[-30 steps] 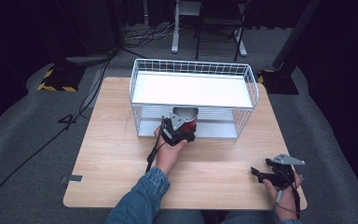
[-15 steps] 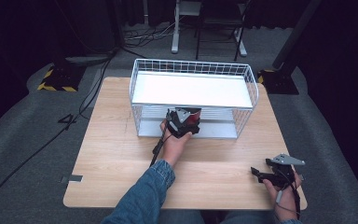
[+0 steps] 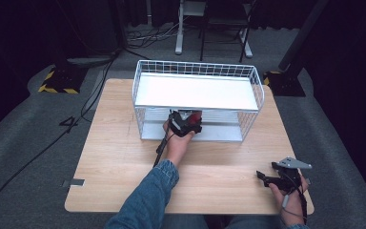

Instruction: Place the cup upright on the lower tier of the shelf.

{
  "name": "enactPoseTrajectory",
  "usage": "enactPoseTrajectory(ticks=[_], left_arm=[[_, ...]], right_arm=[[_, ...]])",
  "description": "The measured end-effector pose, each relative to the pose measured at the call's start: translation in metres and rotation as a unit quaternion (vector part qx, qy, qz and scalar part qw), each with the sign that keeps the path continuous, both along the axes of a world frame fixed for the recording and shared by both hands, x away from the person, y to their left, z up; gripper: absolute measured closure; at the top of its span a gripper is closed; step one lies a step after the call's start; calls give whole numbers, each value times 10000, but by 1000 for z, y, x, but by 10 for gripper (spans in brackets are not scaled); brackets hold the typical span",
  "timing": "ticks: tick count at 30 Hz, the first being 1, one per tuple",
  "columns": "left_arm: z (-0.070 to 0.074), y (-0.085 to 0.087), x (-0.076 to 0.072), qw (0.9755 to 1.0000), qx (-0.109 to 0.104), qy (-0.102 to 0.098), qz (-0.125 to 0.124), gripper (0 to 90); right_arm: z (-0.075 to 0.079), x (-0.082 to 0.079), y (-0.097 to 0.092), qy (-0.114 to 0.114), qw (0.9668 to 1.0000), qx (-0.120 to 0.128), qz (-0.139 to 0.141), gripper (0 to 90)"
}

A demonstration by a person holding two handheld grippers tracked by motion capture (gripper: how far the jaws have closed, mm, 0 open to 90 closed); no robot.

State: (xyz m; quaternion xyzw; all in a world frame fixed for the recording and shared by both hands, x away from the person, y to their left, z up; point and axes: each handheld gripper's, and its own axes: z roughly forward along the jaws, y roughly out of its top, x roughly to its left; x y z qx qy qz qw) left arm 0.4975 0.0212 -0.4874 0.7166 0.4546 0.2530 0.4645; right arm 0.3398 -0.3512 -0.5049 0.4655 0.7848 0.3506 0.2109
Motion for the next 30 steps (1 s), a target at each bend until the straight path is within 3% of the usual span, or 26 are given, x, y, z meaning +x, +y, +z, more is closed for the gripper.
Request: enactPoseTrajectory(ticks=[8, 9, 24, 30], left_arm=[[0, -1, 1, 9999, 85, 36, -60, 157], [-1, -3, 1, 10000, -91, 32, 7, 149], [-2, 3, -6, 9999, -45, 115, -80, 147], [1, 11, -15, 9998, -164, 123, -69, 148]], right_arm=[[0, 0, 0, 4, 10000, -3, 4, 211], [0, 0, 0, 0, 10000, -3, 2, 211], [0, 0, 0, 2, 10000, -7, 15, 210], [0, 0, 0, 0, 10000, -8, 16, 210]])
